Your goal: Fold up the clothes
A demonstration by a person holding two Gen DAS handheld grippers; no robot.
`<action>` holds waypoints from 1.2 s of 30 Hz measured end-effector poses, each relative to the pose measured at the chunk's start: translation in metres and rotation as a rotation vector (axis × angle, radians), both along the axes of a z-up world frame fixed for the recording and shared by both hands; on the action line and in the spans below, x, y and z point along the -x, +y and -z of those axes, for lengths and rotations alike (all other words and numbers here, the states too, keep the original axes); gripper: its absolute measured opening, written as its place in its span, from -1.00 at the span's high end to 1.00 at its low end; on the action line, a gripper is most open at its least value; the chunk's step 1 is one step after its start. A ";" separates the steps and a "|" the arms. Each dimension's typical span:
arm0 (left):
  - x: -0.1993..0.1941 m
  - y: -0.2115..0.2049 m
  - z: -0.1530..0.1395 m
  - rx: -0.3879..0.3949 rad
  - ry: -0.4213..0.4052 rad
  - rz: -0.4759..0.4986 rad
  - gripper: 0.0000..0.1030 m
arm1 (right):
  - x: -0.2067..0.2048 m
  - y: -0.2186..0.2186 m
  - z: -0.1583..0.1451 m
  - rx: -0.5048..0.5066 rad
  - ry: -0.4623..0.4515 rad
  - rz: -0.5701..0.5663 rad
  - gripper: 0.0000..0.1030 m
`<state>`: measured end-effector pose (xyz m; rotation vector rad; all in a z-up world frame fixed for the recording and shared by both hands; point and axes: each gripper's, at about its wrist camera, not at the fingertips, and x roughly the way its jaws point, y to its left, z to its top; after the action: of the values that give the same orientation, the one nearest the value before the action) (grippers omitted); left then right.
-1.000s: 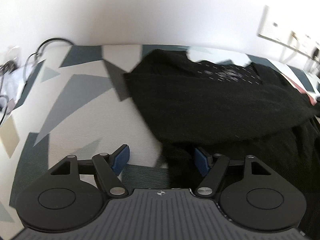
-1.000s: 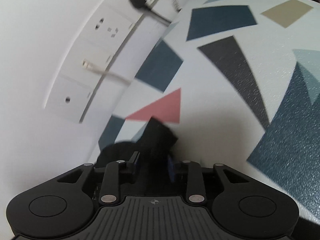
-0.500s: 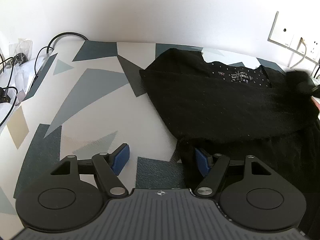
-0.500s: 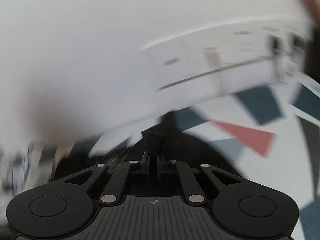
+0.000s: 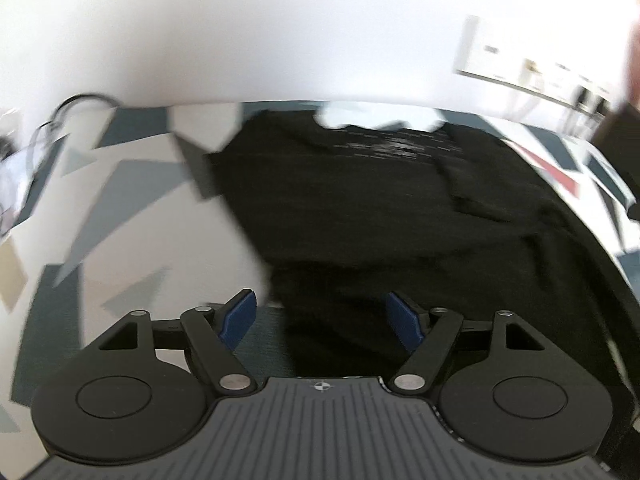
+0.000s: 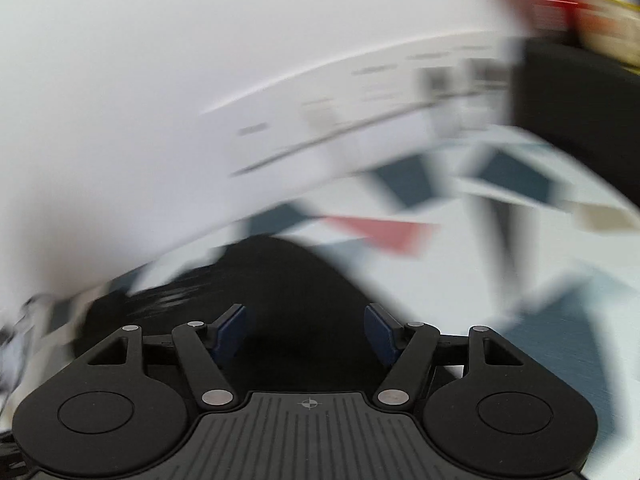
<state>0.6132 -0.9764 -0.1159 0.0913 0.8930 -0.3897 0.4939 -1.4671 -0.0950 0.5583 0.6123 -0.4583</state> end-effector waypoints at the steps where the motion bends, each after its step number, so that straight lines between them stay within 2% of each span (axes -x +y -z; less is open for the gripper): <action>1: 0.004 -0.009 -0.002 0.008 0.000 0.035 -0.45 | 0.022 -0.010 0.001 -0.005 0.019 0.069 -0.18; 4: 0.019 -0.037 -0.007 0.026 -0.009 0.161 -0.54 | 0.084 -0.028 0.009 -0.014 0.110 0.198 -0.17; 6: 0.029 -0.055 -0.007 0.026 -0.014 0.242 -0.57 | 0.119 -0.026 0.014 0.002 0.171 0.236 -0.17; 9: 0.040 -0.073 -0.004 0.013 0.001 0.313 -0.57 | 0.147 -0.010 0.025 0.025 0.238 0.213 -0.22; 10: 0.042 -0.077 -0.002 0.005 0.006 0.325 -0.57 | 0.156 -0.005 0.029 0.033 0.260 0.204 -0.30; 11: 0.044 -0.079 -0.001 -0.002 0.010 0.330 -0.57 | 0.162 0.004 0.031 0.039 0.273 0.186 -0.44; 14: 0.047 -0.080 0.002 -0.022 0.019 0.330 -0.57 | 0.165 0.029 0.038 0.051 0.281 0.099 -0.61; 16: 0.047 -0.077 0.004 -0.034 0.031 0.320 -0.57 | 0.160 0.042 0.043 0.097 0.329 0.043 -0.62; 19: 0.044 -0.069 0.005 -0.042 0.038 0.309 -0.57 | 0.153 0.052 0.047 0.152 0.381 0.030 -0.43; 21: 0.045 -0.066 0.005 -0.046 0.041 0.303 -0.57 | 0.155 0.045 0.048 0.155 0.355 0.059 -0.29; 22: 0.045 -0.064 0.005 -0.046 0.045 0.300 -0.57 | 0.157 0.041 0.048 0.155 0.340 0.074 -0.01; 23: 0.046 -0.064 0.006 -0.045 0.051 0.297 -0.57 | 0.157 0.036 0.047 0.170 0.332 0.081 0.35; 25: 0.046 -0.063 0.007 -0.043 0.060 0.295 -0.57 | 0.157 0.016 0.048 0.174 0.314 0.117 0.76; 28: 0.049 -0.065 0.007 -0.041 0.060 0.301 -0.57 | 0.156 -0.028 0.044 0.074 0.264 0.270 0.78; 29: 0.050 -0.065 0.005 -0.037 0.055 0.305 -0.57 | 0.156 -0.045 0.039 0.023 0.229 0.343 0.79; 30: 0.052 -0.066 0.003 -0.030 0.046 0.311 -0.57 | 0.157 -0.060 0.027 -0.012 0.146 0.407 0.79; 32: 0.052 -0.068 -0.002 -0.019 0.028 0.318 -0.57 | 0.153 -0.078 -0.007 0.002 -0.019 0.482 0.79; 36: 0.050 -0.066 -0.011 0.010 0.008 0.308 -0.57 | 0.122 -0.090 -0.067 0.110 -0.222 0.461 0.78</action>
<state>0.5628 -1.0421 -0.1048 0.2197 0.8869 -0.6819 0.3722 -1.5568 -0.0284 0.6360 0.2394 -0.8456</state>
